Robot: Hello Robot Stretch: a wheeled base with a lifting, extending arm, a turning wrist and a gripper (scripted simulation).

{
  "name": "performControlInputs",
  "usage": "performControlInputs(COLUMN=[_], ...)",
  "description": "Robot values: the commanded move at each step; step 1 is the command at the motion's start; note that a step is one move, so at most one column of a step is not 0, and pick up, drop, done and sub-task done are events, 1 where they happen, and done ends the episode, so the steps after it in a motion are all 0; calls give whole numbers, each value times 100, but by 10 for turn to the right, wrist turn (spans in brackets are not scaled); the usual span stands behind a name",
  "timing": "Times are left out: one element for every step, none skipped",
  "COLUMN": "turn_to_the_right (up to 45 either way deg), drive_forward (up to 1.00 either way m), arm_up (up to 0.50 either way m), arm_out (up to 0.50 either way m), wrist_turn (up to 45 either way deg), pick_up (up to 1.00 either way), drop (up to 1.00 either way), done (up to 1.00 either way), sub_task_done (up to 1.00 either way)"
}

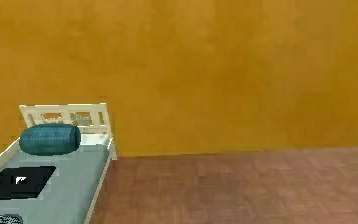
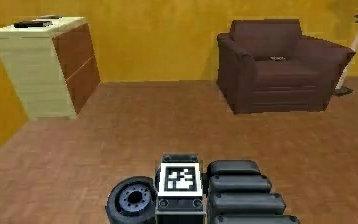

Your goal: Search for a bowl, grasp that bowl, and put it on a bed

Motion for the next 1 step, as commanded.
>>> performControlInputs(turn_to_the_right=[0], drive_forward=[90], arm_up=[0], arm_out=[0], wrist_turn=[0], pick_up=[0], drop=[0], done=[0], sub_task_done=[0])
